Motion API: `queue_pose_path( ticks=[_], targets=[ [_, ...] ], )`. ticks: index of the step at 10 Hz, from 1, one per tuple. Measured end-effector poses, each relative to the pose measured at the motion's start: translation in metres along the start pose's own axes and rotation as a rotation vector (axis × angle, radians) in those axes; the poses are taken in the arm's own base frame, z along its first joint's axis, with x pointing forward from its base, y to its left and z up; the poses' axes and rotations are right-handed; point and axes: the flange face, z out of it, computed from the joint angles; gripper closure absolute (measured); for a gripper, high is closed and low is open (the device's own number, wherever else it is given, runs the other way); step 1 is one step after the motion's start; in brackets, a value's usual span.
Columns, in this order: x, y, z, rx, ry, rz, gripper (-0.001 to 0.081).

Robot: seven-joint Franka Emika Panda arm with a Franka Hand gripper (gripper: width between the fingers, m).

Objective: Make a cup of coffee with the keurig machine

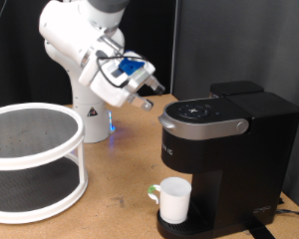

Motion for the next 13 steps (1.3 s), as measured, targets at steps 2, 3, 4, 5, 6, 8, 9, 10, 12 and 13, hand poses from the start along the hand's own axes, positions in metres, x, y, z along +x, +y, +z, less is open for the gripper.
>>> queue_pose_path(
  ticks=[2,3,4,5,6,8,9,10,12,13],
  targets=[
    [0.017,-0.022,-0.013,0.028,-0.056,0.034,0.0003],
    [0.026,-0.032,-0.02,0.039,-0.07,0.043,0.0003],
    [0.034,-0.042,-0.027,0.049,-0.074,0.05,0.0003],
    [0.042,-0.051,-0.035,0.052,-0.06,0.066,0.0003],
    [0.045,-0.057,-0.042,0.055,-0.045,0.082,0.0003],
    [0.044,-0.057,-0.041,0.055,-0.048,0.074,0.0003],
    [0.049,-0.06,-0.041,0.052,-0.039,0.063,0.0003],
    [0.058,-0.067,-0.039,0.04,-0.041,0.04,0.0003],
    [0.078,-0.084,-0.027,-0.045,-0.119,-0.051,0.0003],
    [0.086,-0.093,-0.02,-0.076,-0.178,-0.086,0.0003]
  ],
)
